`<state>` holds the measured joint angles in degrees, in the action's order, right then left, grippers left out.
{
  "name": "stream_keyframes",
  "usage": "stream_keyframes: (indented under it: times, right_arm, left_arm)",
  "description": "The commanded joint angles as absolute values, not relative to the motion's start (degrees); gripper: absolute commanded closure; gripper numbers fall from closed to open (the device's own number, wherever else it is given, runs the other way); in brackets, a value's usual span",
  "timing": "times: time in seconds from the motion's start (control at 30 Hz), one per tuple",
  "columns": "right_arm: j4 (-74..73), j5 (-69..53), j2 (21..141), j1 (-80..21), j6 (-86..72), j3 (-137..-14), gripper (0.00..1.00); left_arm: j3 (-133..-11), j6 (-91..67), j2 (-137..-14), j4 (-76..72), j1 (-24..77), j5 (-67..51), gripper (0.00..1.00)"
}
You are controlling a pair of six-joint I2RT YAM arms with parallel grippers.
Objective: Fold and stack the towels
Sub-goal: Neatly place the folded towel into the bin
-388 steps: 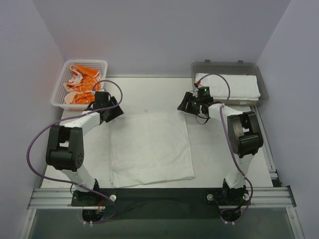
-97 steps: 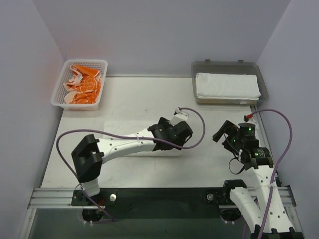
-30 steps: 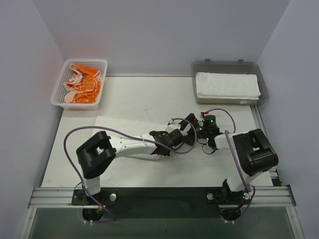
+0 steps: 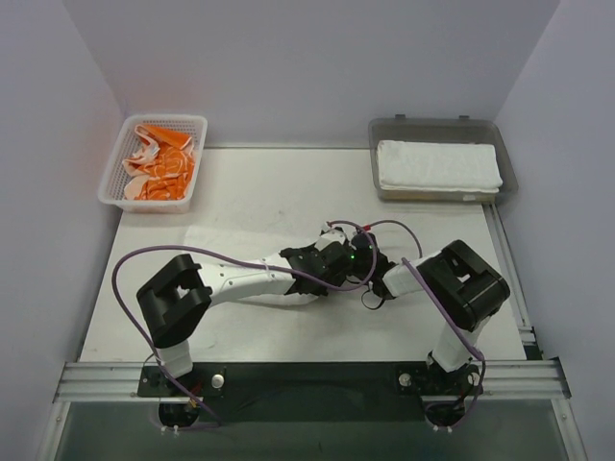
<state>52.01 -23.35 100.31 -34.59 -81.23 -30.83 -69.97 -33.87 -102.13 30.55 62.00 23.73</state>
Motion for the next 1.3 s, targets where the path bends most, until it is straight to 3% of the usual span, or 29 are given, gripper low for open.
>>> stream_keyframes:
  times: [0.0,0.1,0.13,0.17,0.2,0.23,0.27,0.33,0.37,0.47,0.5,0.7,1.0,1.17,1.27]
  right_arm:
    - [45.17,-19.16,105.29,-35.16,-80.51,-28.39,0.11]
    - [45.35,-18.9,105.56,-34.89,-78.59,-29.0,0.26]
    - [45.09,-18.81,105.3,-34.81,-77.88,-29.0,0.35]
    - [44.65,-18.55,105.03,-34.54,-77.0,-29.0,0.56]
    - [43.08,-17.94,104.07,-34.28,-76.21,-29.26,0.65]
    - [42.11,-17.76,103.63,-34.02,-74.37,-29.53,0.75]
    - [41.32,-17.75,103.1,-33.23,-73.57,-29.71,0.89]
    - [38.42,-17.14,101.26,-32.61,-70.6,-30.32,1.0]
    - [37.36,-17.05,100.73,-32.26,-69.53,-30.67,1.0]
    - [32.62,-17.14,98.88,-31.38,-64.97,-32.95,1.0]
    - [29.48,-17.31,97.92,-30.42,-63.65,-33.83,1.0]
    - [10.5,-17.58,95.36,-26.46,-48.2,-46.21,1.0]
    - [-8.24,-16.44,99.65,-18.82,-30.6,-74.59,1.0]
    - [-12.21,-18.98,106.51,-13.63,-23.22,-90.23,1.0]
    - [-14.06,-21.79,111.96,-10.29,-19.97,-101.22,1.0]
  left_arm:
    - [-71.54,-34.8,-99.14,27.42,61.7,22.77,1.0]
    - [-71.46,-35.68,-99.23,27.33,61.7,22.24,1.0]
    - [-71.37,-36.12,-99.32,27.25,61.7,22.15,1.0]
    - [-71.37,-36.82,-99.32,27.25,61.7,22.15,1.0]
    - [-71.28,-37.17,-99.32,27.25,61.7,22.24,1.0]
    - [-71.11,-37.44,-99.14,27.25,61.7,22.24,0.94]
    - [-71.1,-37.88,-98.97,27.16,61.7,22.41,0.73]
    - [-70.75,-38.06,-97.91,27.07,61.7,22.67,0.54]
    - [-70.58,-38.14,-97.56,26.98,61.7,22.76,0.35]
    - [-69.7,-38.06,-94.58,27.16,60.82,21.98,0.06]
    - [-69.18,-38.14,-92.22,27.25,60.3,21.45,0.03]
    - [-61.8,-35.87,-77.47,27.33,49.24,15.74,0.03]
    - [-48.36,-21.37,-60.4,26.89,16.83,1.24,0.03]
    - [-41.32,-22.41,-56.08,23.29,15.56,5.08,0.03]
    - [-43.15,-21.63,-57.74,25.48,15.21,8.24,0.02]
